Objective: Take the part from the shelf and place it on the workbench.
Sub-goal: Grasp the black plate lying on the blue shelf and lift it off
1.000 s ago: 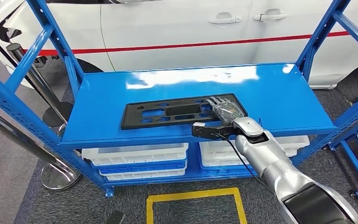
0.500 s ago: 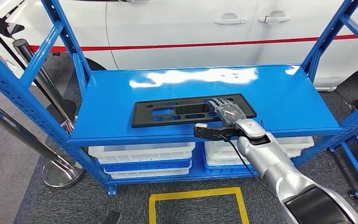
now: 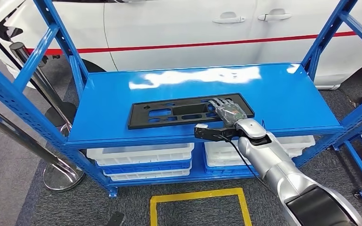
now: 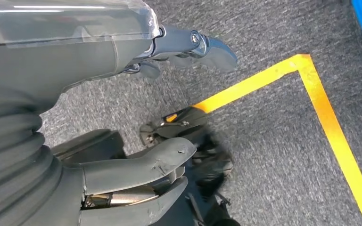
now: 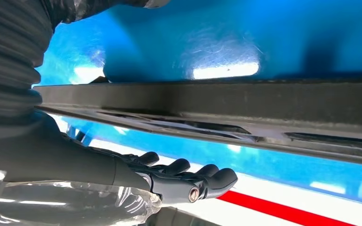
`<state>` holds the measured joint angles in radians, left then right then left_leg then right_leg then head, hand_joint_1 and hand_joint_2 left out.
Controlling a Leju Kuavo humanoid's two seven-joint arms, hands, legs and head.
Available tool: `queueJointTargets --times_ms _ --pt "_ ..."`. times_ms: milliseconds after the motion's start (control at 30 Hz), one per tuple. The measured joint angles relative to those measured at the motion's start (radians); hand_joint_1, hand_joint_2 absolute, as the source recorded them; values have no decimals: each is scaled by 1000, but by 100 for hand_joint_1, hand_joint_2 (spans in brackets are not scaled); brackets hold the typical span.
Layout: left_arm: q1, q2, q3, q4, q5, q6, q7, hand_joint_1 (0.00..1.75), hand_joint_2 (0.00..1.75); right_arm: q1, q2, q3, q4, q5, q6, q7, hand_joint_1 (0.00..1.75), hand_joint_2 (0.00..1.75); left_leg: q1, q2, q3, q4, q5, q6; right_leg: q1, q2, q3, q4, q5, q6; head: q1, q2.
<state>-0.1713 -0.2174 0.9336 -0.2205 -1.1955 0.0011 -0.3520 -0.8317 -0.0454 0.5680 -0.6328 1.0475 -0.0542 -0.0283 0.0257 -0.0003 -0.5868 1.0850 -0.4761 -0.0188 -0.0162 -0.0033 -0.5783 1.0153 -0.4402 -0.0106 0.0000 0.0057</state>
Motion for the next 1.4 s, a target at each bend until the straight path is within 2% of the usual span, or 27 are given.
queueJointTargets --times_ms 33,67,133,200,267,333,367,400,433,500,533,567,667,733,800,867,900,933,967,1033,1100,1167,1233,1267,1300,1367,1400 --pt "-1 0 0 0 0 0 0 0 175 0 0 -1 0 1 -6 1 0 175 -1 -1 22 -46 13 3 0 1 -1 2 0 7 0 0" --pt "-2 0 -1 0 0 0 0 0 175 0 0 -2 0 2 -10 2 0 175 -4 -2 31 -69 15 9 1 2 -3 2 0 15 0 0" --pt "-3 0 -1 0 0 0 0 0 175 3 1 -4 0 2 -15 5 0 175 -10 -4 32 -74 17 26 0 3 -5 -2 5 29 0 0" --pt "-2 -1 -1 0 1 0 0 0 175 5 0 -6 0 3 -16 6 0 175 -11 -3 31 -82 26 42 -4 3 -13 16 -10 38 0 0" --pt "-3 -1 -1 0 1 0 -1 0 175 6 0 -7 0 3 -17 6 0 175 -12 -1 29 -88 33 54 -5 3 -51 99 -64 39 0 0" --pt "-3 -1 -1 0 1 0 -1 0 175 9 0 -8 0 4 -17 7 0 175 -17 -1 25 -88 34 60 -4 4 -110 225 -123 38 0 0" --pt "-2 -1 -1 0 2 0 -1 0 175 11 0 -8 0 4 -18 6 0 175 -20 -2 24 -87 34 62 -4 4 -128 264 -132 37 0 0" --pt "0 -1 -1 0 2 0 0 0 175 12 0 -9 0 4 -18 6 0 175 -22 -2 25 -87 33 62 -4 4 -132 273 -123 35 0 0" --pt "1 0 -1 0 2 0 0 0 175 13 0 -11 0 4 -20 5 0 175 -23 -3 27 -86 31 62 -3 3 -116 241 -96 32 0 0" --pt "2 0 -1 0 2 0 0 0 175 13 0 -13 -1 4 -24 2 0 175 -25 -4 31 -81 25 58 0 4 -56 114 -32 25 0 0" --pt "1 0 -1 0 2 0 0 0 175 13 0 -14 -2 5 -27 1 0 175 -27 -4 30 -77 22 53 2 4 -31 61 -13 21 0 0" --pt "0 0 -1 0 2 0 0 0 175 13 1 -15 -4 6 -30 0 0 175 -27 -4 30 -74 19 48 4 4 -17 28 -7 18 0 0" --pt "-2 0 -1 0 2 0 0 0 175 14 2 -21 -10 11 -36 0 0 175 -26 -4 30 -75 17 35 9 7 -13 13 -9 9 0 0" --pt "-2 0 -1 0 2 0 0 0 175 14 4 -24 -13 12 -38 -1 0 175 -24 -4 26 -64 6 27 6 6 -8 6 -5 0 0 0" --pt "-2 0 -2 0 2 0 0 0 175 15 6 -25 -17 12 -41 -2 0 175 -21 -3 -8 12 -40 18 3 3 -4 -1 -1 -8 -1 0" --pt "-1 0 -2 0 2 0 0 0 175 18 8 -26 -19 13 -42 -3 0 175 -18 -3 -69 140 -100 10 4 2 -6 -1 0 -12 -1 0" --pt "0 0 -2 0 2 0 0 0 175 20 8 -27 -19 13 -43 -3 0 175 -16 -3 -91 187 -114 7 5 2 -7 -1 0 -12 -1 0" --pt "1 0 -2 0 2 0 0 0 175 22 8 -27 -20 13 -43 -3 0 175 -15 -3 -98 199 -107 6 5 2 -8 0 0 -12 -1 0" --pt "2 0 -2 0 2 0 0 0 175 22 8 -27 -20 14 -43 -3 0 175 -14 -3 -86 174 -84 5 4 2 -7 1 0 -12 -1 0" --pt "1 1 -2 0 2 0 0 0 175 23 8 -28 -22 18 -47 -3 0 175 -14 -2 -22 43 -18 9 5 2 -6 3 -1 -9 -1 0" --pt "-2 1 -3 0 2 0 0 0 175 23 8 -28 -24 24 -58 -3 0 175 -17 -1 25 -56 13 19 7 3 -7 5 -1 0 -1 0" --pt "-3 1 -3 0 2 0 0 0 175 27 8 -29 -25 32 -73 -1 0 175 -22 -2 32 -76 15 30 8 3 -10 3 3 12 -1 0" --pt "-3 0 -3 0 3 1 0 0 175 33 6 -31 -29 37 -85 0 0 175 -20 -1 33 -87 26 45 6 3 -15 9 -2 22 -1 0" --pt "-3 0 -3 0 3 1 0 0 175 35 5 -32 -31 38 -88 1 0 175 -19 0 34 -93 31 52 6 3 -24 28 -16 26 0 0" --pt "-3 0 -4 0 4 1 0 0 175 37 4 -34 -32 41 -91 2 0 175 -18 1 33 -98 36 58 5 4 -43 68 -42 28 0 0" --pt "-3 1 -4 0 5 2 0 0 175 43 4 -39 -33 46 -96 3 0 175 -22 1 30 -98 37 63 3 4 -100 190 -104 30 1 0" --pt "-2 1 -4 0 6 2 1 0 175 46 4 -43 -33 49 -98 4 0 175 -23 1 29 -97 37 64 3 4 -126 244 -122 30 1 0"
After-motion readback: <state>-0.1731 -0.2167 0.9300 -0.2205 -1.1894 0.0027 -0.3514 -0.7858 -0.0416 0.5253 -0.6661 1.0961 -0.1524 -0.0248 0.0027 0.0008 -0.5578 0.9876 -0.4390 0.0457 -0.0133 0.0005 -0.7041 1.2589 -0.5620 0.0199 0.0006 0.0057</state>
